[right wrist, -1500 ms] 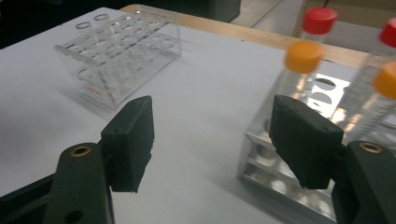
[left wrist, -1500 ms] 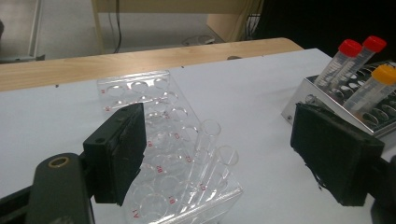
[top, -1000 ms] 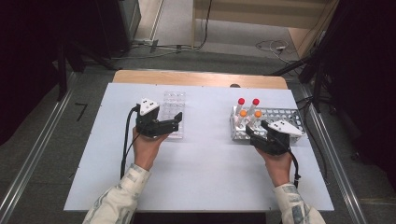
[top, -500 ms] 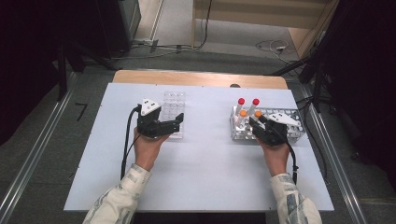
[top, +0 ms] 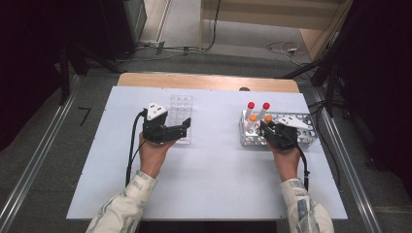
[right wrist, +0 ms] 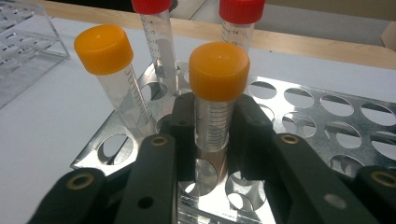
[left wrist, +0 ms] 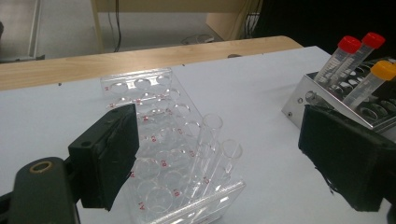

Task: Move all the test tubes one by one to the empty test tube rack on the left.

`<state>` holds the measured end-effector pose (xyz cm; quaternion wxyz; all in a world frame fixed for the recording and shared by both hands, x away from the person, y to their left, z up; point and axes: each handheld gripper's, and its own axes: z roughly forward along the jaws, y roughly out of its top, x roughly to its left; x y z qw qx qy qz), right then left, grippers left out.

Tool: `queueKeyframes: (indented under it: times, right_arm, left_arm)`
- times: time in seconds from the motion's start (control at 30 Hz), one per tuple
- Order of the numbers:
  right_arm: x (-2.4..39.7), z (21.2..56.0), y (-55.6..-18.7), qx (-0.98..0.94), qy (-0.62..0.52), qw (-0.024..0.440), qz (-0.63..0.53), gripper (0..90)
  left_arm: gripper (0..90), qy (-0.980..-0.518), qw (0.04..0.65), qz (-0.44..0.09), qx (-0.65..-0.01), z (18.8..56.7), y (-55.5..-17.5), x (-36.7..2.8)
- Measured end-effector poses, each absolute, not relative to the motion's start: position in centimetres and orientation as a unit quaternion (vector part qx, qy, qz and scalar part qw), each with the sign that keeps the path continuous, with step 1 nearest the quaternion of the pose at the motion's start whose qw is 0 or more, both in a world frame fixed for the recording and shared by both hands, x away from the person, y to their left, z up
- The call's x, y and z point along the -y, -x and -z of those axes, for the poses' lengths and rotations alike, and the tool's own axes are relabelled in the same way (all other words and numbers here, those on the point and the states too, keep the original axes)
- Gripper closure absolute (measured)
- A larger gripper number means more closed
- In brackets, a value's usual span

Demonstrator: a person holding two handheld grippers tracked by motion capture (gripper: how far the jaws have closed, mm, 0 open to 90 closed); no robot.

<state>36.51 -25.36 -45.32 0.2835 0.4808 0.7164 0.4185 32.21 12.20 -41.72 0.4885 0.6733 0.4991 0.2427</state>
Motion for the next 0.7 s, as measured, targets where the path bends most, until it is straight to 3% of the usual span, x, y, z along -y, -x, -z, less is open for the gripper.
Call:
queueKeyframes:
  times: [0.7]
  right_arm:
    - [25.8, 41.3, -35.2, -0.693, -0.463, 0.309, -0.458, 70.8]
  left_arm:
    - [12.9, -0.674, 0.485, -0.246, -0.5, 41.8, -32.2, -12.3]
